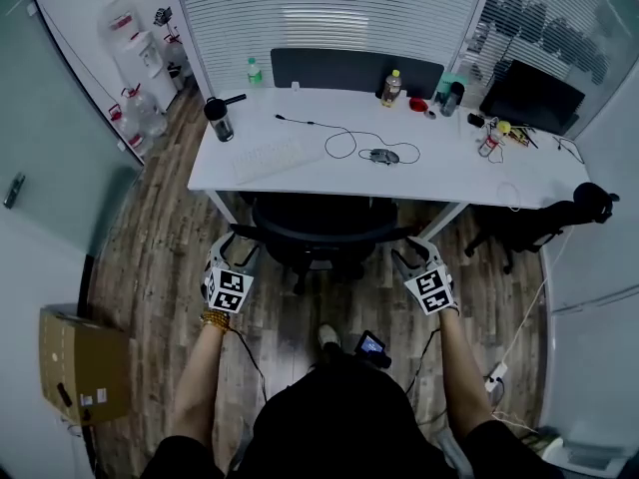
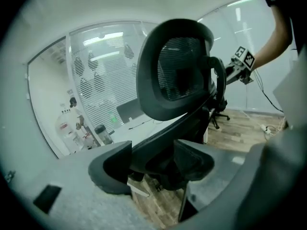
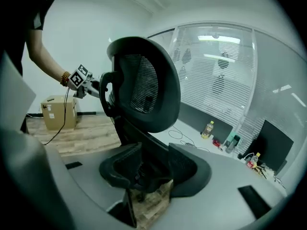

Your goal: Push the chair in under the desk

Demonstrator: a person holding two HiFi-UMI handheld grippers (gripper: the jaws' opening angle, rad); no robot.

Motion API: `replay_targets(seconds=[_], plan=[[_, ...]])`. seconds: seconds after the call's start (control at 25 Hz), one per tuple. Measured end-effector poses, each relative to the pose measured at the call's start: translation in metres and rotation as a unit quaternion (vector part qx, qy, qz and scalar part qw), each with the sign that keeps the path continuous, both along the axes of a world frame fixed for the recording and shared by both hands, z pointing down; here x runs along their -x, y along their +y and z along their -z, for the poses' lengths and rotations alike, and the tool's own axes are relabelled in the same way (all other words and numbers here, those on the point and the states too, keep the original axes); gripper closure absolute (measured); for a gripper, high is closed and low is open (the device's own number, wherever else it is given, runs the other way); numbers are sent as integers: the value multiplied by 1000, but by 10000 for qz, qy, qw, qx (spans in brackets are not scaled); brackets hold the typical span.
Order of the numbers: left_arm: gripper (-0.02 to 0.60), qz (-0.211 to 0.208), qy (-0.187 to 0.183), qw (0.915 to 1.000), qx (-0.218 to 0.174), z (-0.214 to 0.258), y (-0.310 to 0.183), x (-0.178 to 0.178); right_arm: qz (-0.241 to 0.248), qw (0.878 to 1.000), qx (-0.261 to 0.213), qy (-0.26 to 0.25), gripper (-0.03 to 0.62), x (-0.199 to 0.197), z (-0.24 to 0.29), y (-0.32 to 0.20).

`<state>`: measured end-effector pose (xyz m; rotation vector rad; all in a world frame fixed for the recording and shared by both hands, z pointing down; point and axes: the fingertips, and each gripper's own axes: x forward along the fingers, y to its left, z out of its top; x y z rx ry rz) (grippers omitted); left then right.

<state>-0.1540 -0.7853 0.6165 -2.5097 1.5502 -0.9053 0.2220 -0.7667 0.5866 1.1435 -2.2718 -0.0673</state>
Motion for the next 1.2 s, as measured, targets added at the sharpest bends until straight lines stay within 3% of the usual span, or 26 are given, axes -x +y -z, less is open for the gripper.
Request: replay_targets(seconds=[0.2, 0.4, 0.84, 1.0, 1.2], plan=[[325, 223, 477, 9978, -397, 35, 26, -1, -55, 9990, -401, -188, 433, 20, 36, 19], [337, 154, 715, 9928, -949, 78, 53, -20, -92, 9946, -936, -435, 442, 45, 84, 42], [354, -204, 1241, 9691, -2121, 181, 102, -82, -105, 9765, -1835, -1126, 471, 106, 168, 94], [360, -445, 1235, 9636, -2327, 196, 122, -102, -6, 9740, -2010, -1048, 476, 122, 175, 114], [367, -442, 1457, 9588, -2399, 202, 136, -110, -86, 9702, -2167, -1084, 480, 135, 177, 131]])
